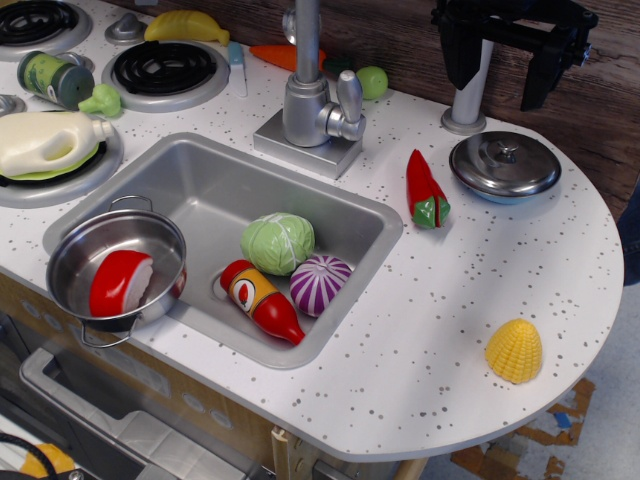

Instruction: Take sushi out of pan

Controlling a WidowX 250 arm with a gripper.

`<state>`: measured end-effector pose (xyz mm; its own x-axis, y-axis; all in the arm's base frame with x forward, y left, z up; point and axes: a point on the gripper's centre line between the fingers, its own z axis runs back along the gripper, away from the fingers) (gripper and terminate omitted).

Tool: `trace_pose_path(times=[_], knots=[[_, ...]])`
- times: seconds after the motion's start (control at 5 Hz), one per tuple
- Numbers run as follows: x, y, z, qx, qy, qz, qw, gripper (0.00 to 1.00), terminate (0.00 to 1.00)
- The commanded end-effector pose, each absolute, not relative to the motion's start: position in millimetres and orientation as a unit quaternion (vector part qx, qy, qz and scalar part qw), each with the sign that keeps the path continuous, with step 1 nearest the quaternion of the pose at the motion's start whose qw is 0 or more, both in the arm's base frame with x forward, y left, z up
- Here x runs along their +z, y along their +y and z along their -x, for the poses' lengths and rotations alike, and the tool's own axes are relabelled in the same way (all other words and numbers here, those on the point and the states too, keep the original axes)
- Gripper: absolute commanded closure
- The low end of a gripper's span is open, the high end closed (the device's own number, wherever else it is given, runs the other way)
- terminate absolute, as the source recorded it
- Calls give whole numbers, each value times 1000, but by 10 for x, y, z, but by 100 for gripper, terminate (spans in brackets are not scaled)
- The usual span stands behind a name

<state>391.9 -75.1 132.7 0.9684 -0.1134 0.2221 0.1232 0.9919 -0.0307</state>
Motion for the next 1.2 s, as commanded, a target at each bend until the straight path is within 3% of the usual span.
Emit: trace_pose_path(times=[0.0,0.4,0.6,0.8,1.0], knots=[[1327,-751,-3919,-60,-111,22,992,0,0],[1571,-352,-3587,4,-132,-37,991,0,0],[1554,-26,-3235,-9,-156,-43,987,0,0],[1488,293,-2845,-17,-152,-43,987,0,0],[1304,484,-2526,0,-155,-37,987,0,0]])
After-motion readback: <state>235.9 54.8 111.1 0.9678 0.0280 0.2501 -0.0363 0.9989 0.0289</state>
